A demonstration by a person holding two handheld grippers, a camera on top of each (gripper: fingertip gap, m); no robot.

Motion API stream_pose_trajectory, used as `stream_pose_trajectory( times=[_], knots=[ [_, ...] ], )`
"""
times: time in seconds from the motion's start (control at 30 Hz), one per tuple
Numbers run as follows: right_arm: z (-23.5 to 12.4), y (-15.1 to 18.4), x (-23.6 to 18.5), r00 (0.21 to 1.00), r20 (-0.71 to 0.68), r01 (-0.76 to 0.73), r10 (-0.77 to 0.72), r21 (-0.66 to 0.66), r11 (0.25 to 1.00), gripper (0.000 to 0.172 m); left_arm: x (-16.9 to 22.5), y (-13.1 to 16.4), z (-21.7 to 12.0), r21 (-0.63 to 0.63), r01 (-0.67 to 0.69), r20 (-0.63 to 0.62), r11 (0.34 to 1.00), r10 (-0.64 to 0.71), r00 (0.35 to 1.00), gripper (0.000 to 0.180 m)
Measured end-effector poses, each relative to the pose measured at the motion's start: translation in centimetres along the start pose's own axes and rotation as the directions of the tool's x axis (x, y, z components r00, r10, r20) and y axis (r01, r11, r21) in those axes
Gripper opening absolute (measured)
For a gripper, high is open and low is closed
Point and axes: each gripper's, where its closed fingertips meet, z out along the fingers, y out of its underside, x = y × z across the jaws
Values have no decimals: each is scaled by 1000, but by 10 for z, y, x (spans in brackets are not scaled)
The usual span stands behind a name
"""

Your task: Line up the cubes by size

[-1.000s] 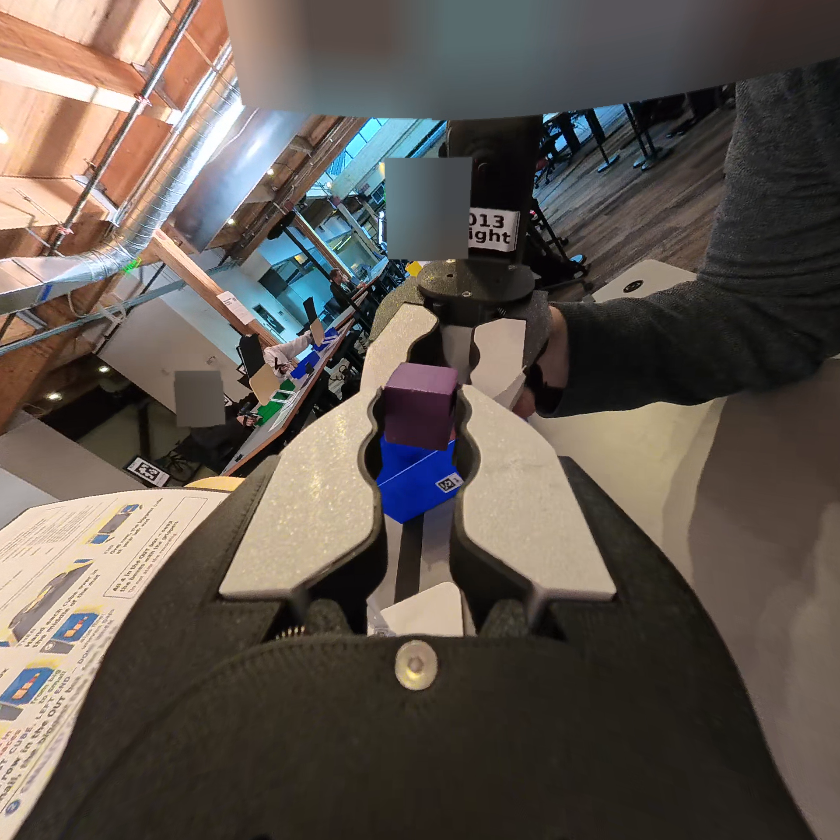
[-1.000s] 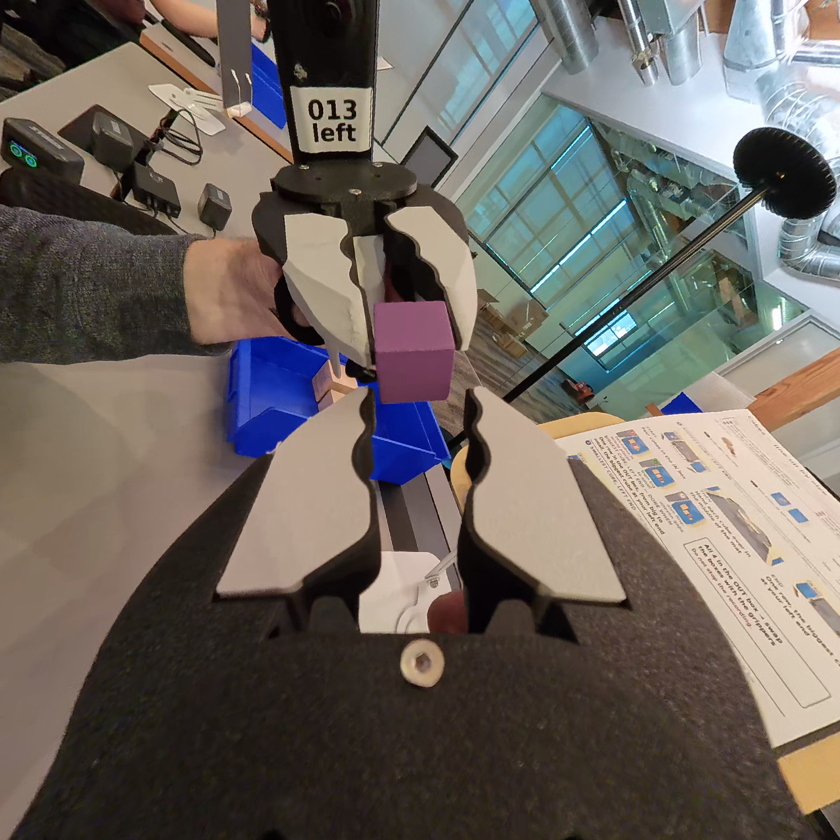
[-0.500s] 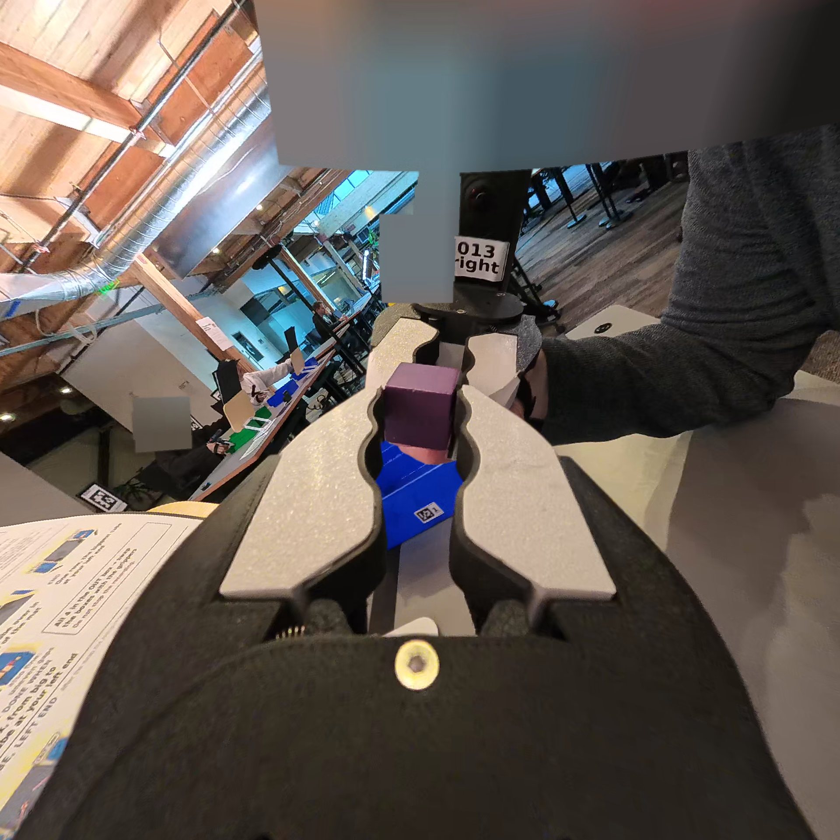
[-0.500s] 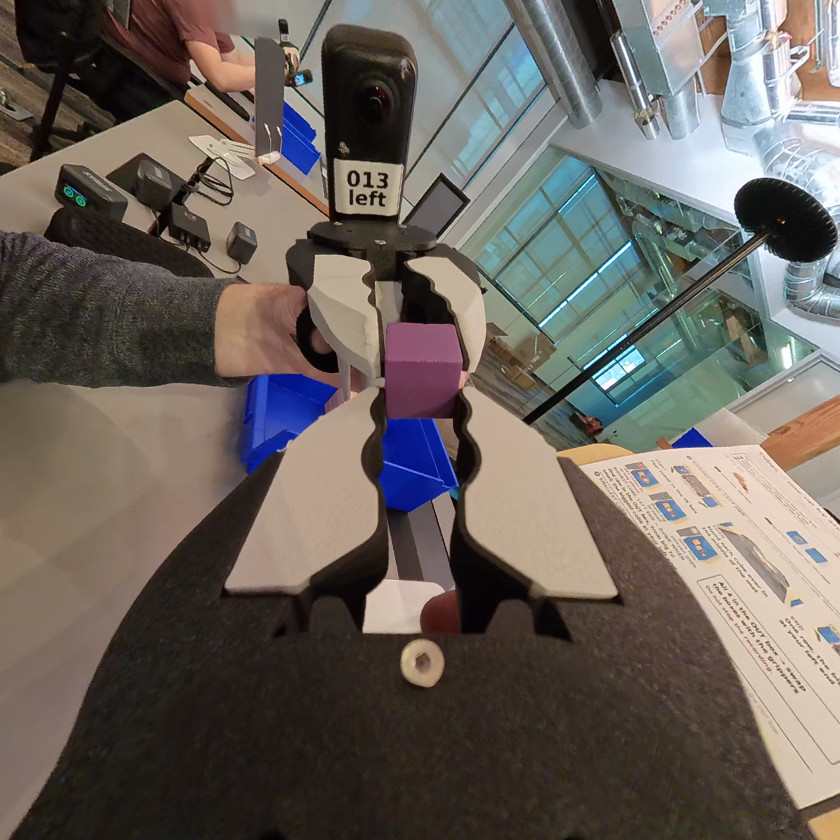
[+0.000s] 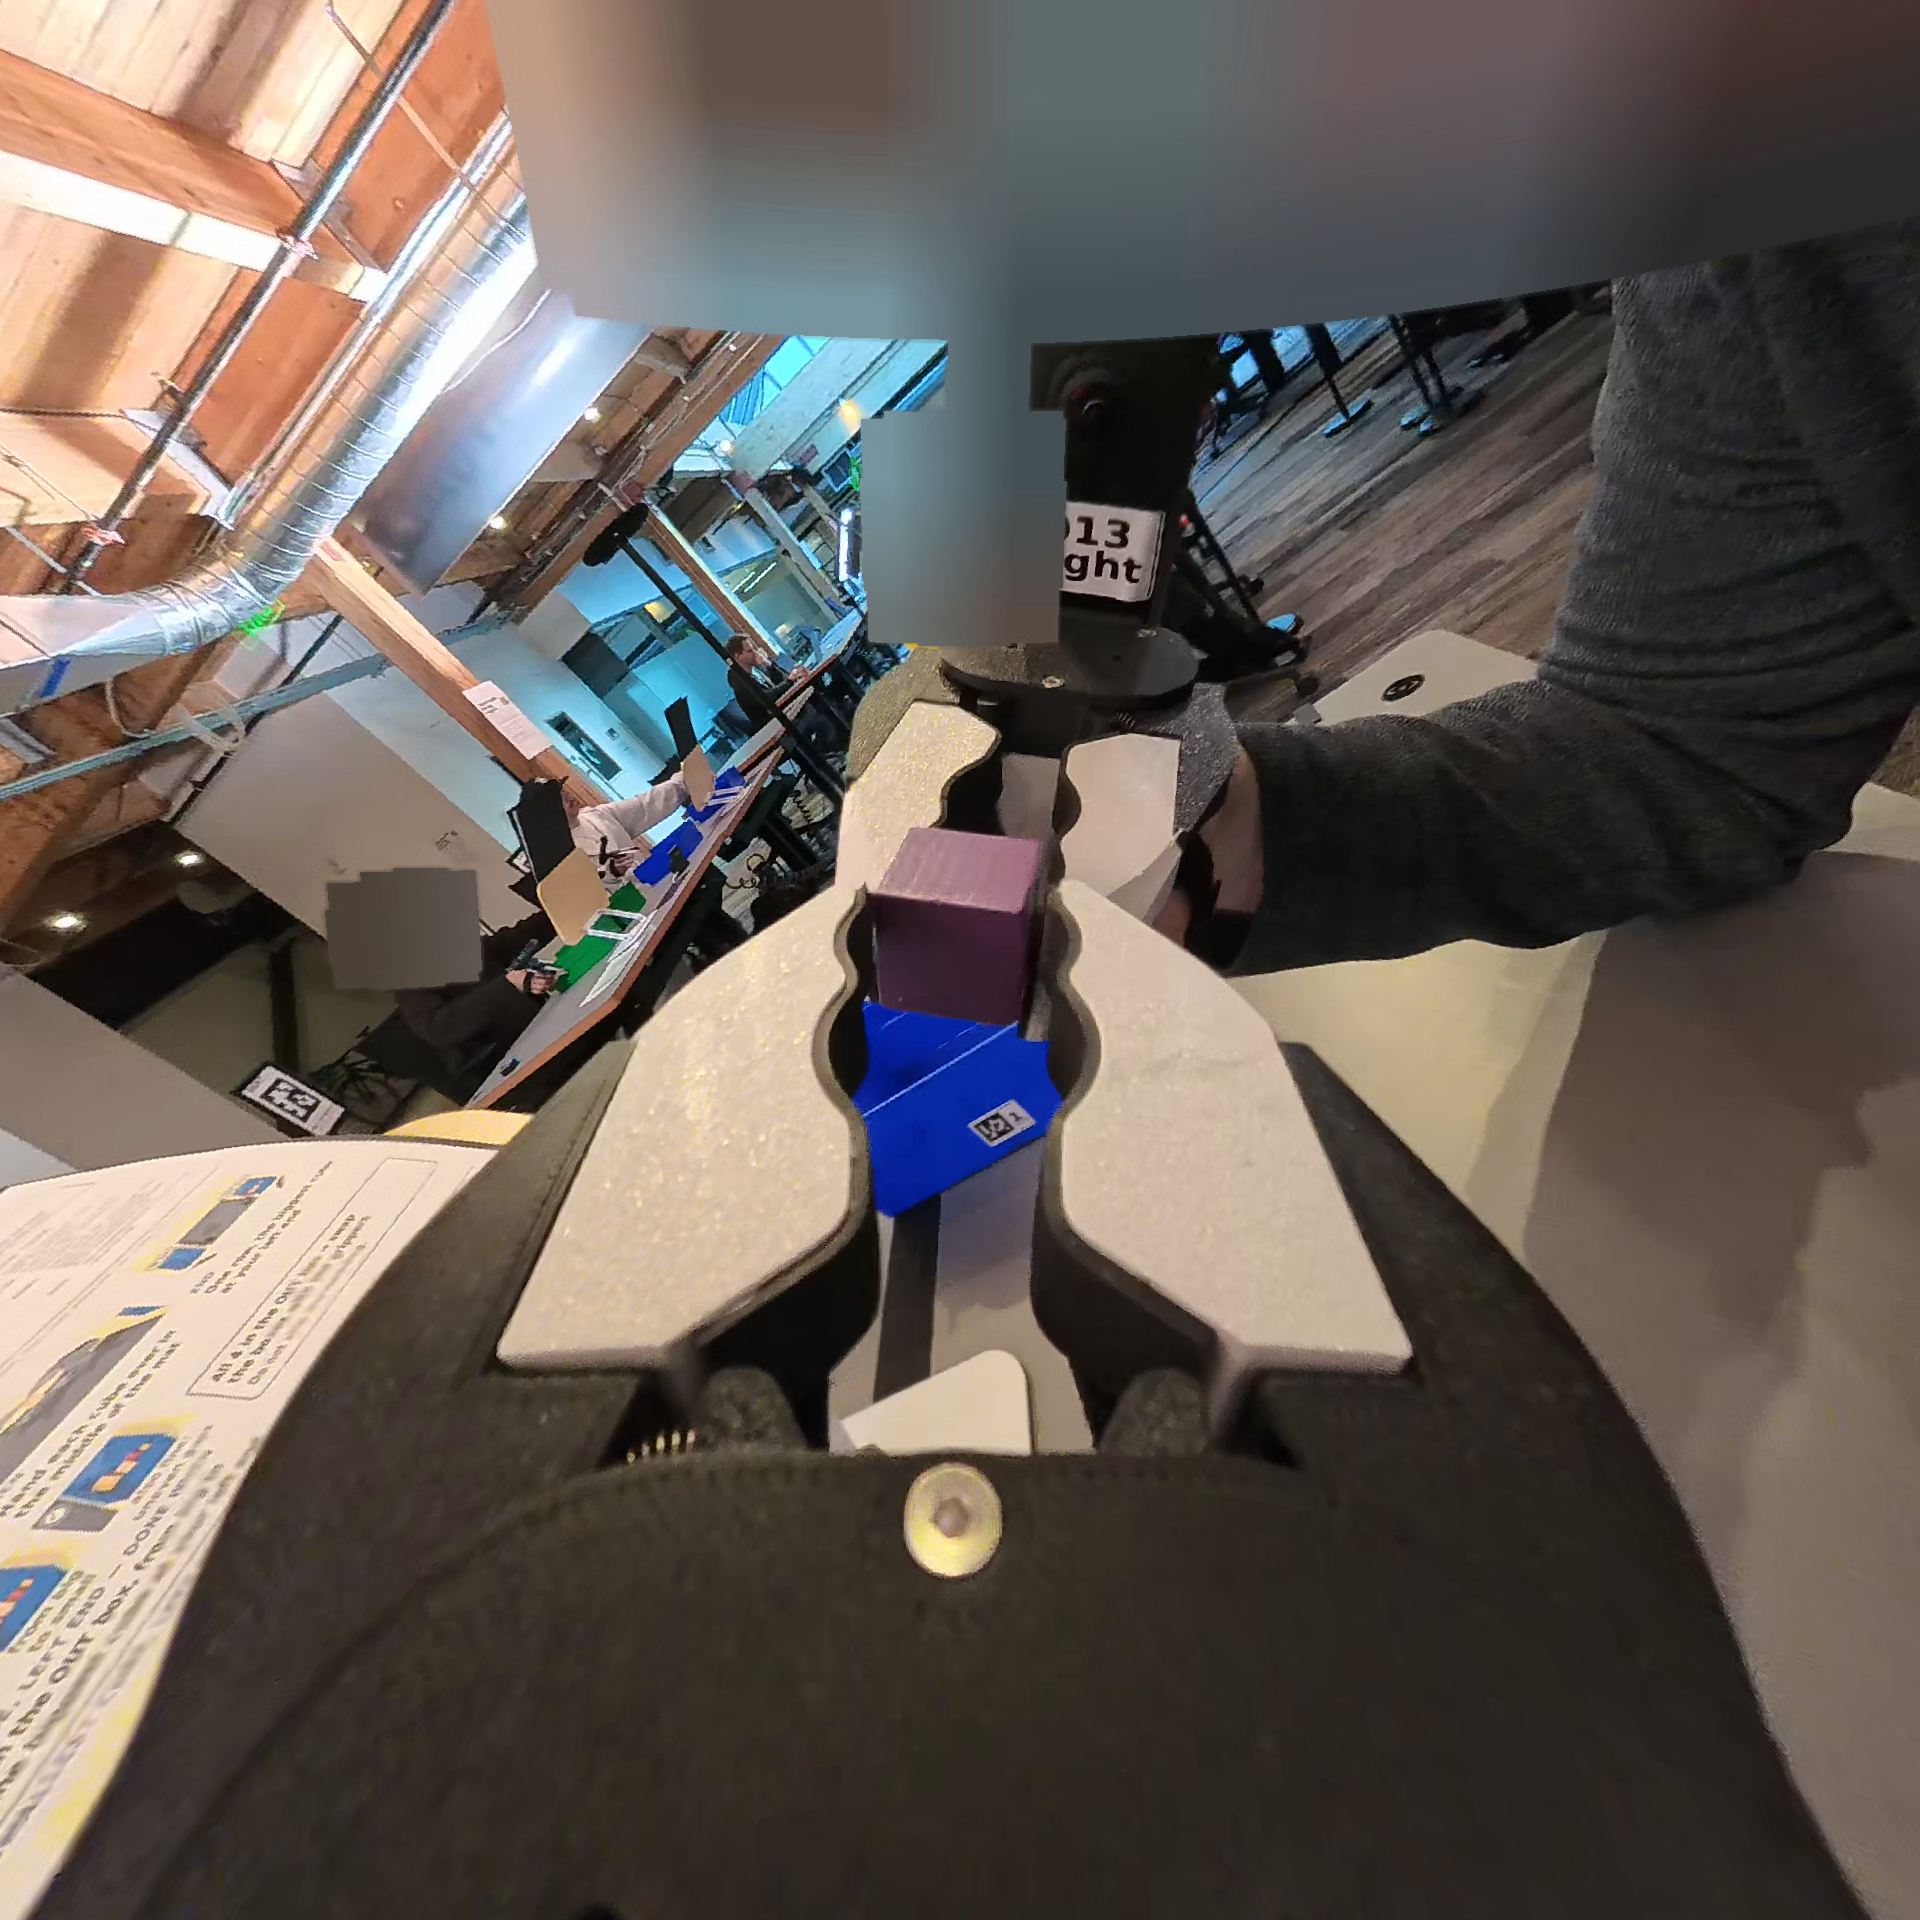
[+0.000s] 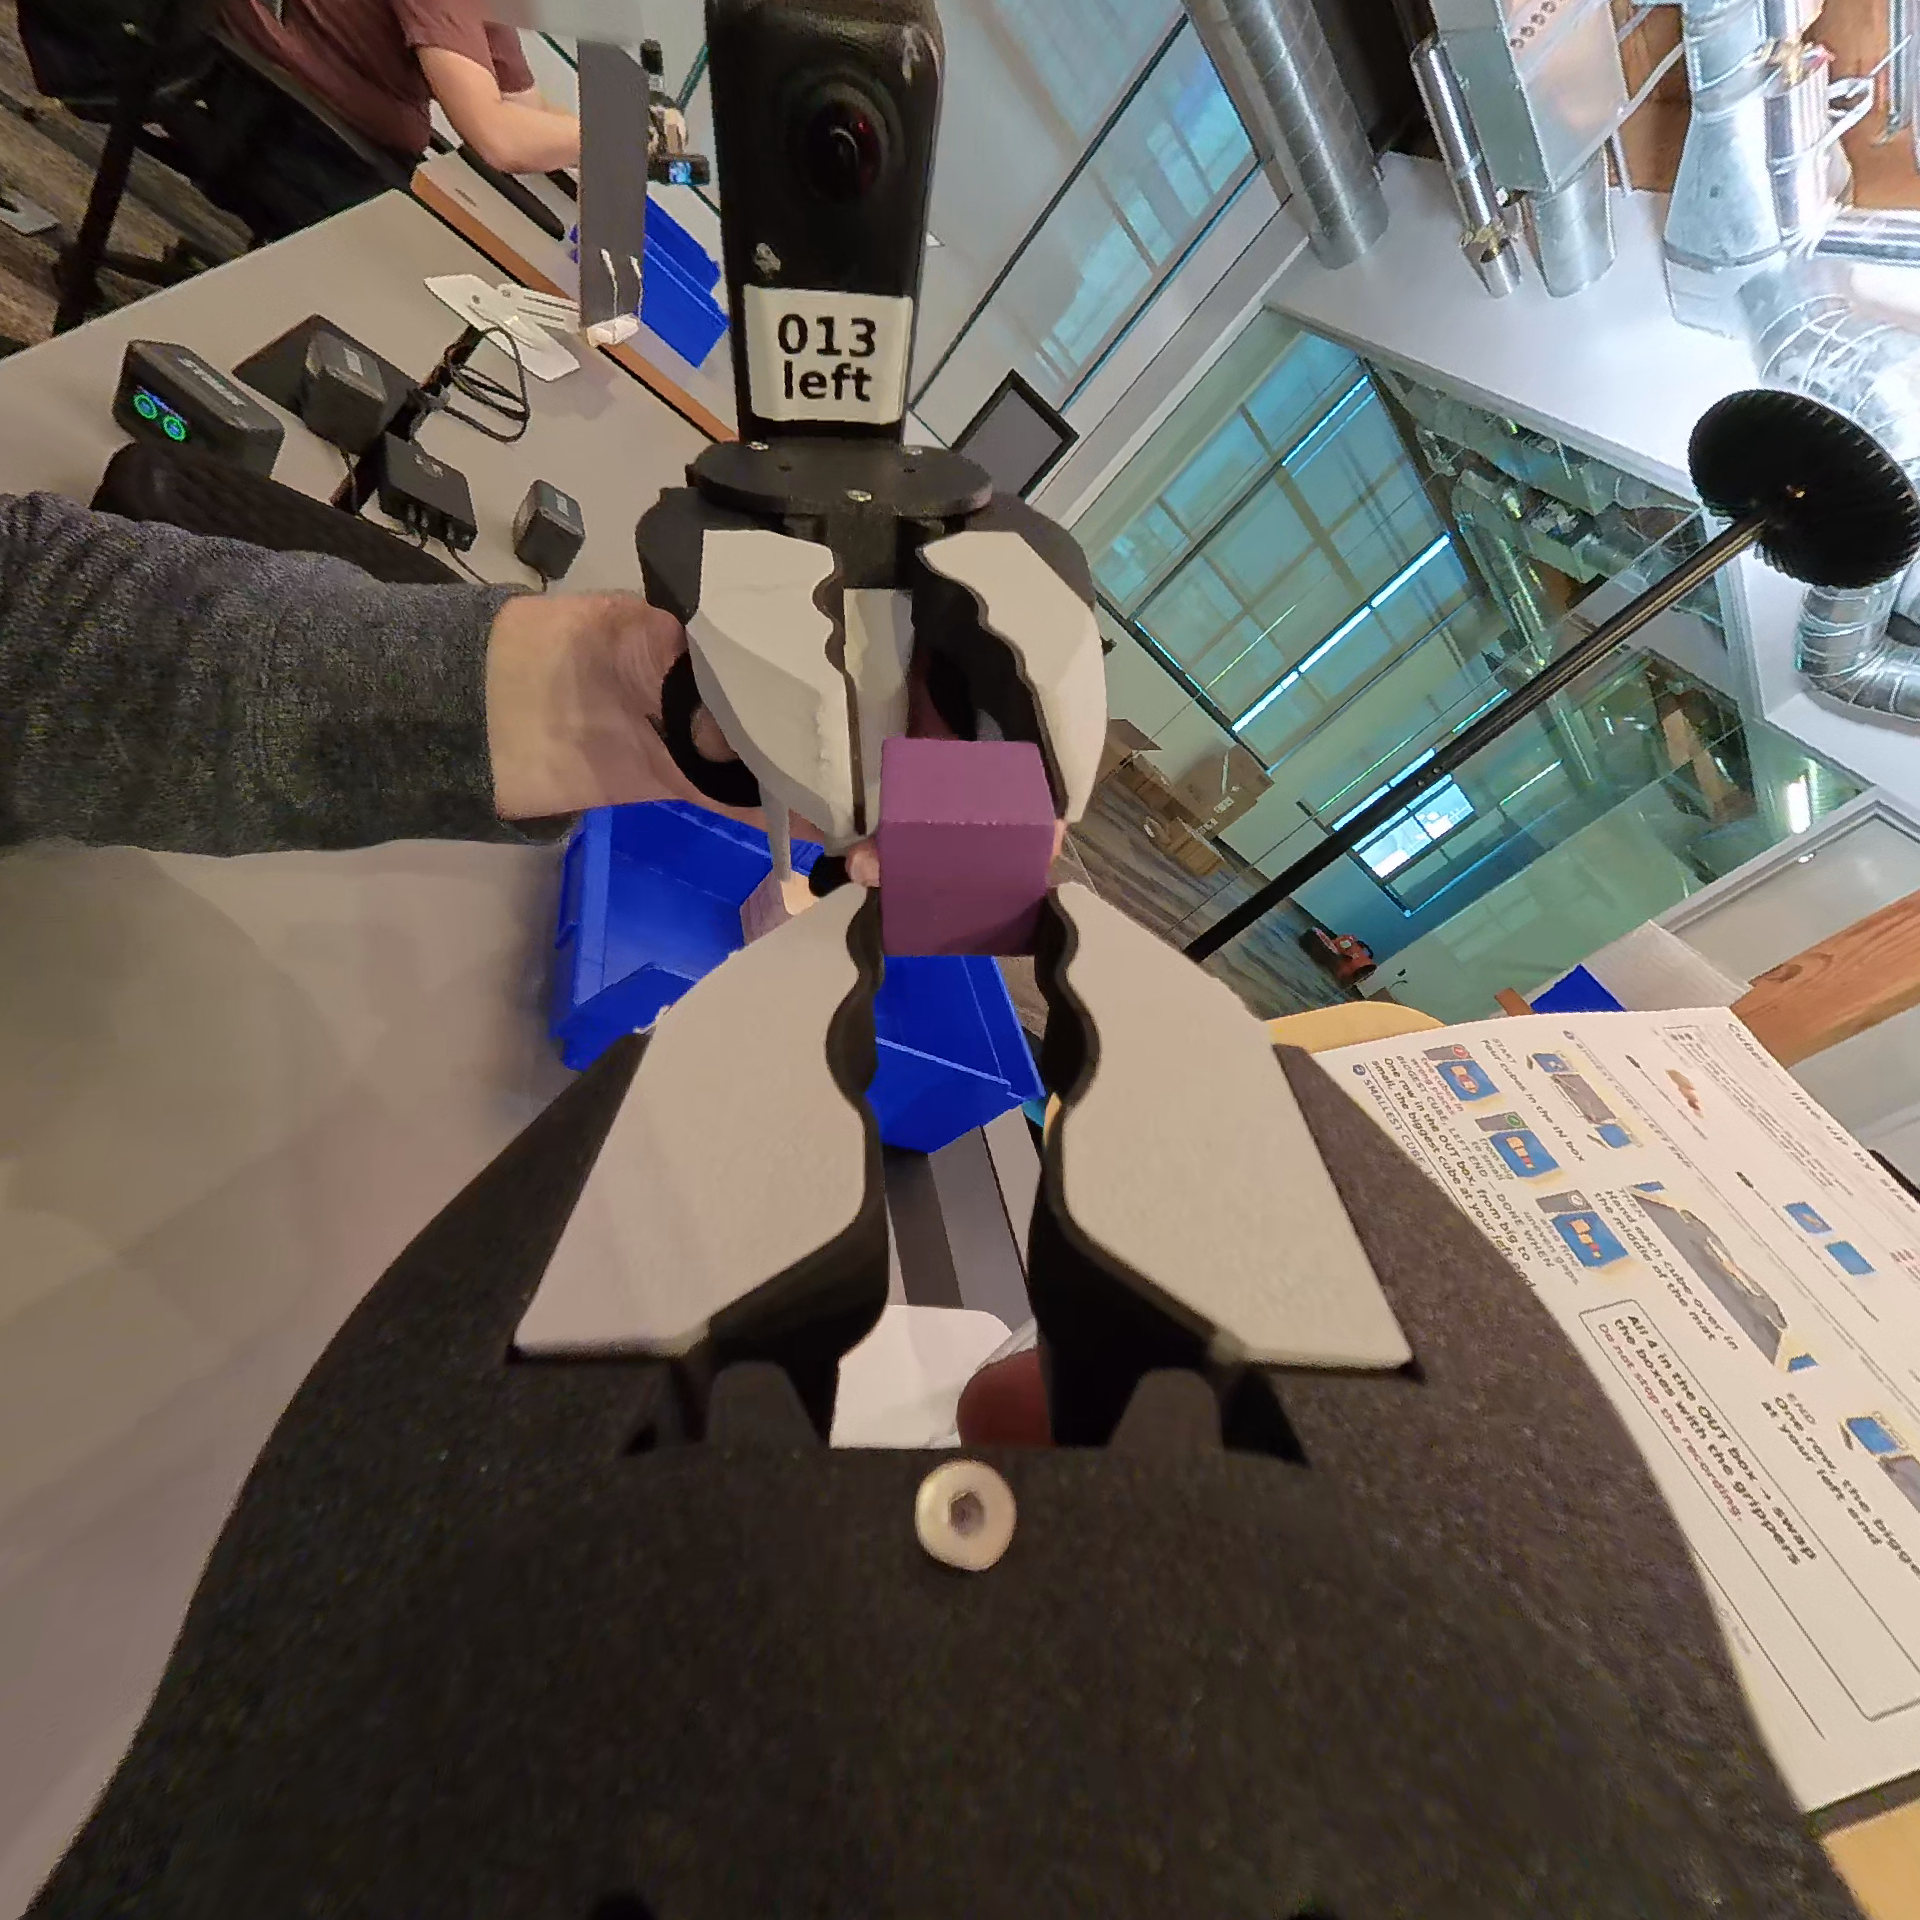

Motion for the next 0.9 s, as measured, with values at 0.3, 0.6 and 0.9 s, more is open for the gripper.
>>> stream_pose_trajectory(
  times=[0.3,0.6,0.9],
  knots=[
    [0,1,0,1000,4,1,-1,-7,1000,27,0,2,2,-24,-15,6,1000,15,1000,30],
    [-3,1,3,1000,-7,-3,3,-9,1000,27,-3,1,-3,-46,-35,24,998,36,999,30],
    [-43,2,34,992,-124,12,-20,-68,998,27,-18,0,-15,-145,-96,124,985,114,986,14]
  ],
)
